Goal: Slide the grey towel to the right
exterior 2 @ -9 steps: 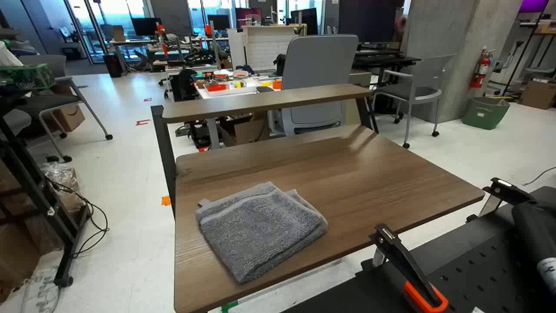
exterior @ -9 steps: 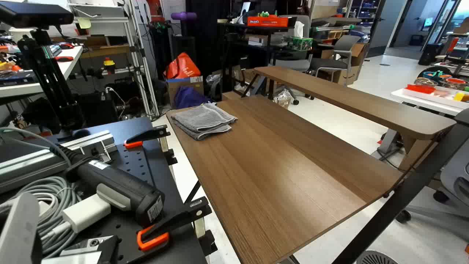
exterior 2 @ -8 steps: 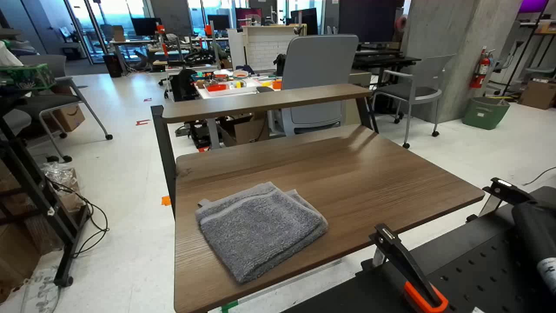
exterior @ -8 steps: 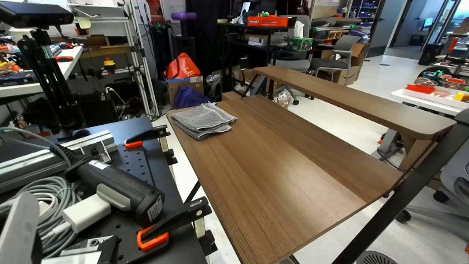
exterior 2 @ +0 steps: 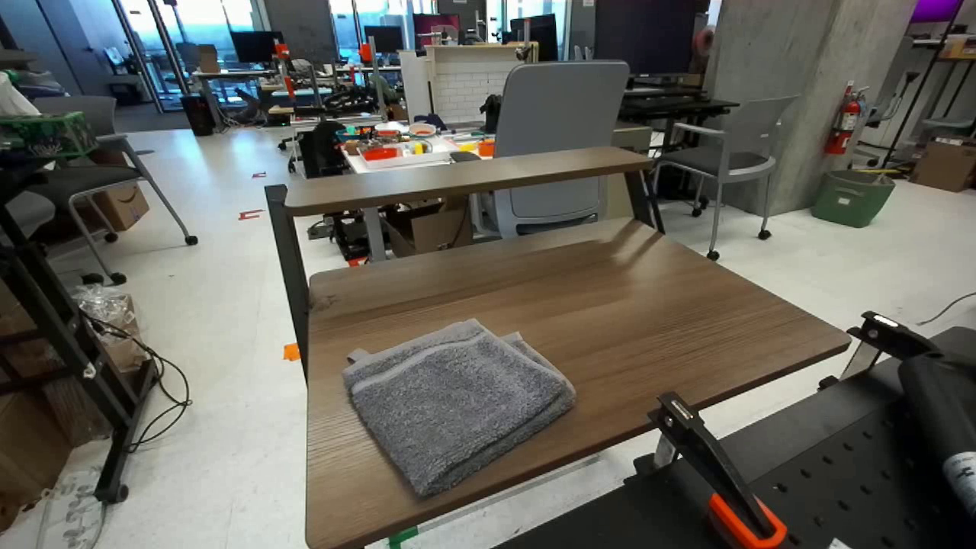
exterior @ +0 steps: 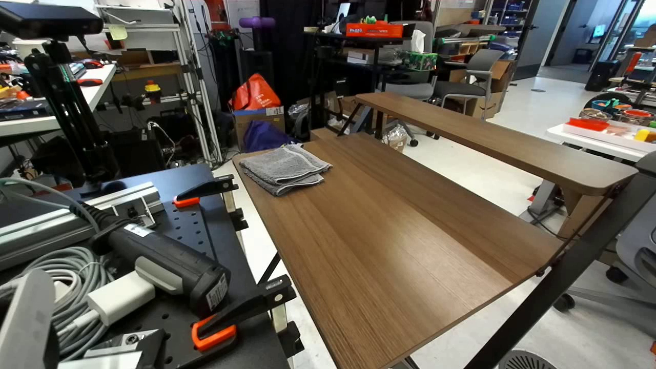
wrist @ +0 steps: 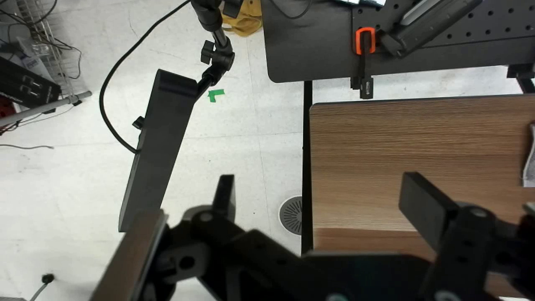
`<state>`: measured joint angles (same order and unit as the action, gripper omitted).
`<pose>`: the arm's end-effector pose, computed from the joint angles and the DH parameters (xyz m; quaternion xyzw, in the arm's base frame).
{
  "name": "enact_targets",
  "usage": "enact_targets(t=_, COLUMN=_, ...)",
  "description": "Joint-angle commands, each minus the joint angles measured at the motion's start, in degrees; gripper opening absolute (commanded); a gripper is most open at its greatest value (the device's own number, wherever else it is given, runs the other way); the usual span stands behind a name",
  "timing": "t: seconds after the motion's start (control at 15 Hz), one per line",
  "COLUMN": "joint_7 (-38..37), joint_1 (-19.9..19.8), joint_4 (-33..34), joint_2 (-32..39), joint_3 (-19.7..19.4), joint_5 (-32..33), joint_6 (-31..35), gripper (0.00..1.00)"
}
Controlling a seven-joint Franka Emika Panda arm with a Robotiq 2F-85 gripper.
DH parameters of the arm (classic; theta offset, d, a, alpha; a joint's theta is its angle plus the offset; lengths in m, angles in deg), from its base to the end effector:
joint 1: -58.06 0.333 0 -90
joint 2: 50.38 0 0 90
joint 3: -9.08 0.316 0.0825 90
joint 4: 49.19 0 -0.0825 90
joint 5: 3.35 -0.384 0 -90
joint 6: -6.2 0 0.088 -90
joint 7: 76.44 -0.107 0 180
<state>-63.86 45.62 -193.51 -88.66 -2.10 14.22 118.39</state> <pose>0.3229 -0.1693 0.5043 0.9947 -0.0277 0.0246 0.0957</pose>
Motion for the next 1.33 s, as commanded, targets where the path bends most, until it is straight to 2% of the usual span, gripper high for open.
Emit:
enact_targets(t=0.0, joint_7=-0.2, joint_1=0.5, joint_4=0.1, joint_2=0.0, joint_3=-0.3, joint_5=0.2, joint_6=-0.2, gripper=1.0)
enact_targets(t=0.27, joint_7=-0.2, joint_1=0.5, joint_4=0.1, joint_2=0.0, joint_3=-0.3, joint_5=0.2, joint_6=-0.2, gripper=1.0)
enact_targets(t=0.47, joint_7=-4.4, joint_1=1.0, joint_4=-0.2, joint_2=2.5, joint_3=2.2, joint_5=0.9, joint_6=2.6, gripper=1.0)
enact_targets(t=0.8, joint_7=-7.9, joint_1=5.9, joint_4=-0.5, joint_2=10.4, joint_3=7.7, joint_5=0.1, joint_6=8.7, gripper=1.0)
enact_targets(t=1.0, joint_7=-9.2, joint_1=9.6, joint_4=-0.5, joint_2=17.0, joint_3=10.6, joint_5=-0.5, joint_6=16.0, gripper=1.0)
enact_targets(t=1.27, joint_7=-9.8, joint_1=13.4, joint_4=-0.8, joint_2=26.6, joint_3=13.4, joint_5=-1.0, joint_6=28.9, gripper=1.0)
